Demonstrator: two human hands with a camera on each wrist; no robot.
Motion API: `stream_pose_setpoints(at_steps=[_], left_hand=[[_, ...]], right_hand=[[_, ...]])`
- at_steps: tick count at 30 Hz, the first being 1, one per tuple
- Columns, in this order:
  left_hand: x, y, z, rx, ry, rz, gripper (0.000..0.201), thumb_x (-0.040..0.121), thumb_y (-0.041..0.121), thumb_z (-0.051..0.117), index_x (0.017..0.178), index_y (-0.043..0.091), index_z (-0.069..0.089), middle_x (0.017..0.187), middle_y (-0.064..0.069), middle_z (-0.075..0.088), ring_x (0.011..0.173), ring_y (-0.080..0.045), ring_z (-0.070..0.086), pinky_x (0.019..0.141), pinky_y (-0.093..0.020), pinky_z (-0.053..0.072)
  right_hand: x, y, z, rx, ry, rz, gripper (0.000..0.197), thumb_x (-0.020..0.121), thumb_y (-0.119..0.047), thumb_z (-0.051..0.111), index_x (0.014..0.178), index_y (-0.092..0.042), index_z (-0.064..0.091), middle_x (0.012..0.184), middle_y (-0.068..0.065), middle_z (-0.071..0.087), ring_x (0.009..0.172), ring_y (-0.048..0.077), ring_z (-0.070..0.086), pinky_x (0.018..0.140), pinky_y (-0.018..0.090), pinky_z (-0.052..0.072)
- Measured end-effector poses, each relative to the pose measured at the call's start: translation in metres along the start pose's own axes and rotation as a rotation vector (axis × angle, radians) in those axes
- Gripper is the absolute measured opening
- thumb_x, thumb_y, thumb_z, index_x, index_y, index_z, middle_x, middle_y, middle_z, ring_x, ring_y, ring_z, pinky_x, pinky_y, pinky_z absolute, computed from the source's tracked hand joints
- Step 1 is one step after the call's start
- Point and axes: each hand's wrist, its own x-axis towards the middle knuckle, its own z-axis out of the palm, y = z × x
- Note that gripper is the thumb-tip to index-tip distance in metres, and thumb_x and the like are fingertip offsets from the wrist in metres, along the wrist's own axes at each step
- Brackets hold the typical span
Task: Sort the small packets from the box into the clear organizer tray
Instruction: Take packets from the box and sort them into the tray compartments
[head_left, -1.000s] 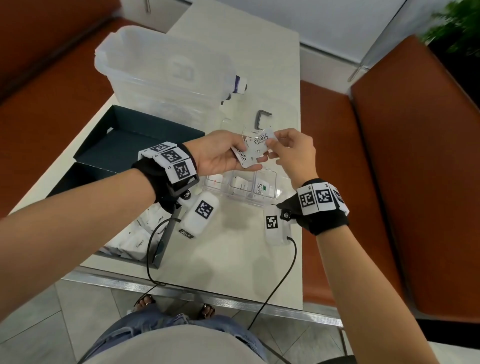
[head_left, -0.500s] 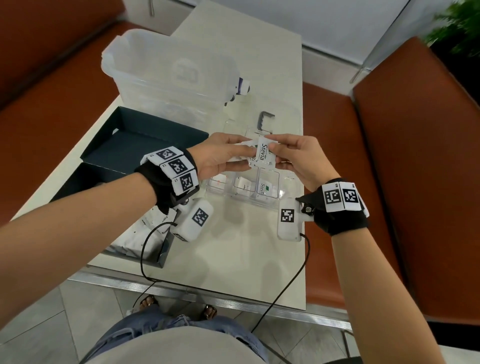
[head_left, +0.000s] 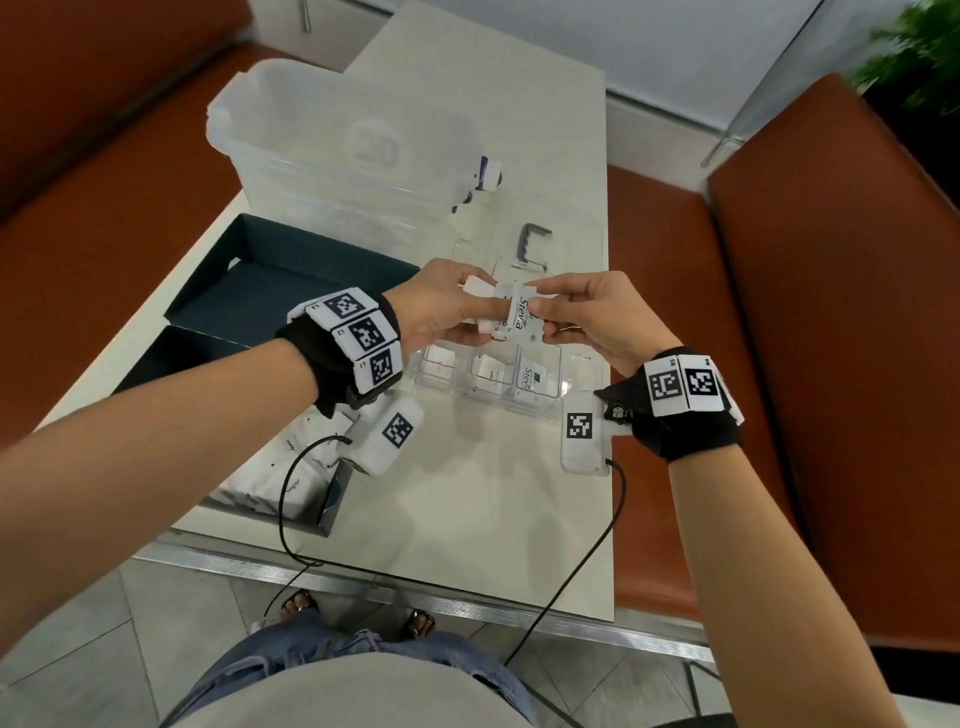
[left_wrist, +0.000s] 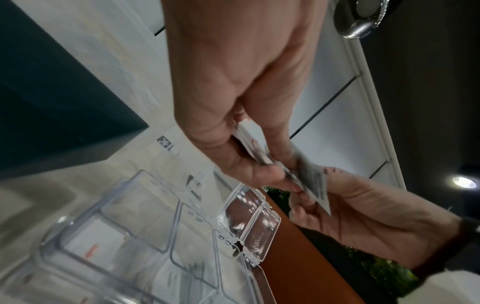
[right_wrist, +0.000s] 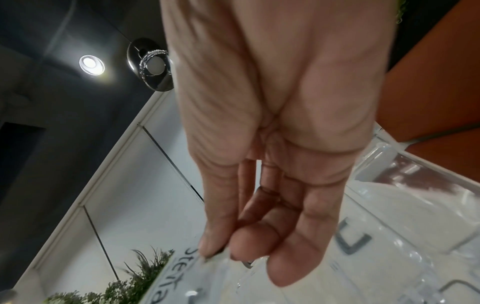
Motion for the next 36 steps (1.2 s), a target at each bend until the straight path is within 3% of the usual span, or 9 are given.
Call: stream_pose_setpoints(at_steps=[4, 7, 14, 17, 22, 26, 28, 31, 36], left_hand=[[-0.002, 0.001, 0.0, -0.061, -0.035, -0.033, 0.02, 0.075, 0.031, 0.079, 0.084, 0.017, 0.069, 0.079, -0.004, 0.075, 0.065, -0.015, 0.07, 0.05, -0.016, 0.05], [-0.003, 0.002, 0.003, -0.096, -0.066, -0.038, 0.013, 0.083, 0.029, 0.074, 0.087, 0.017, 0.07, 0.08, -0.003, 0.075, 0.069, -0.016, 0.071, 0.05, -0.016, 0.049], [-0.003, 0.004, 0.005, 0.001, -0.04, 0.008, 0.017, 0.081, 0.029, 0.076, 0.093, 0.019, 0.074, 0.086, -0.004, 0.075, 0.074, -0.016, 0.072, 0.051, -0.017, 0.049], [-0.001, 0.004, 0.006, 0.027, -0.023, 0.031, 0.012, 0.081, 0.024, 0.077, 0.091, 0.019, 0.074, 0.08, -0.002, 0.074, 0.068, -0.014, 0.072, 0.05, -0.017, 0.049], [0.002, 0.003, 0.007, 0.072, -0.016, 0.061, 0.014, 0.08, 0.022, 0.078, 0.093, 0.017, 0.074, 0.08, -0.001, 0.074, 0.067, -0.015, 0.072, 0.05, -0.017, 0.048], [0.004, 0.0, 0.005, 0.053, -0.006, 0.077, 0.012, 0.083, 0.019, 0.076, 0.094, 0.016, 0.075, 0.088, -0.004, 0.075, 0.071, -0.016, 0.073, 0.05, -0.017, 0.048], [0.006, -0.001, 0.001, 0.038, 0.023, 0.073, 0.011, 0.084, 0.016, 0.074, 0.095, 0.015, 0.075, 0.086, -0.004, 0.075, 0.069, -0.015, 0.073, 0.049, -0.016, 0.048], [0.008, -0.004, -0.004, 0.032, 0.06, 0.057, 0.015, 0.084, 0.015, 0.074, 0.098, 0.012, 0.074, 0.087, -0.006, 0.075, 0.067, -0.014, 0.072, 0.048, -0.016, 0.049], [0.01, -0.007, -0.005, 0.019, 0.061, 0.054, 0.011, 0.083, 0.015, 0.075, 0.094, 0.014, 0.075, 0.083, -0.006, 0.075, 0.066, -0.015, 0.072, 0.047, -0.016, 0.048]], right_hand=[[-0.001, 0.001, -0.001, 0.064, -0.017, 0.043, 0.009, 0.083, -0.004, 0.072, 0.091, -0.002, 0.067, 0.072, 0.005, 0.066, 0.057, 0.012, 0.059, 0.065, 0.026, 0.058], [-0.001, 0.002, -0.001, 0.071, 0.014, 0.064, 0.025, 0.085, -0.007, 0.07, 0.102, 0.01, 0.064, 0.079, 0.014, 0.062, 0.059, 0.015, 0.058, 0.062, 0.025, 0.056], [-0.002, 0.004, -0.004, 0.032, 0.053, 0.048, 0.019, 0.086, -0.011, 0.07, 0.094, 0.006, 0.066, 0.071, 0.01, 0.059, 0.058, 0.016, 0.058, 0.059, 0.025, 0.055], [-0.001, 0.005, -0.005, 0.015, 0.058, 0.048, 0.024, 0.086, -0.013, 0.071, 0.097, 0.007, 0.066, 0.073, 0.009, 0.061, 0.061, 0.016, 0.059, 0.062, 0.026, 0.056], [0.005, 0.004, -0.007, -0.169, 0.104, -0.027, 0.017, 0.085, -0.018, 0.073, 0.101, -0.013, 0.07, 0.076, -0.003, 0.069, 0.061, 0.005, 0.06, 0.06, 0.017, 0.049], [0.014, 0.009, -0.017, -0.165, 0.245, -0.051, 0.007, 0.083, -0.014, 0.073, 0.088, -0.018, 0.072, 0.067, -0.009, 0.068, 0.056, 0.003, 0.052, 0.055, 0.015, 0.045], [0.019, 0.018, -0.025, -0.184, 0.322, -0.031, 0.006, 0.084, -0.014, 0.072, 0.089, -0.018, 0.073, 0.076, -0.005, 0.07, 0.063, 0.005, 0.052, 0.067, 0.022, 0.048], [0.024, 0.037, -0.025, -0.4, 0.305, 0.027, 0.017, 0.085, -0.016, 0.071, 0.102, -0.012, 0.073, 0.101, 0.004, 0.071, 0.092, 0.012, 0.059, 0.095, 0.031, 0.046], [0.028, 0.065, -0.006, -0.682, 0.209, 0.126, 0.009, 0.086, -0.021, 0.069, 0.094, -0.021, 0.074, 0.097, -0.001, 0.071, 0.102, 0.021, 0.059, 0.102, 0.049, 0.038]])
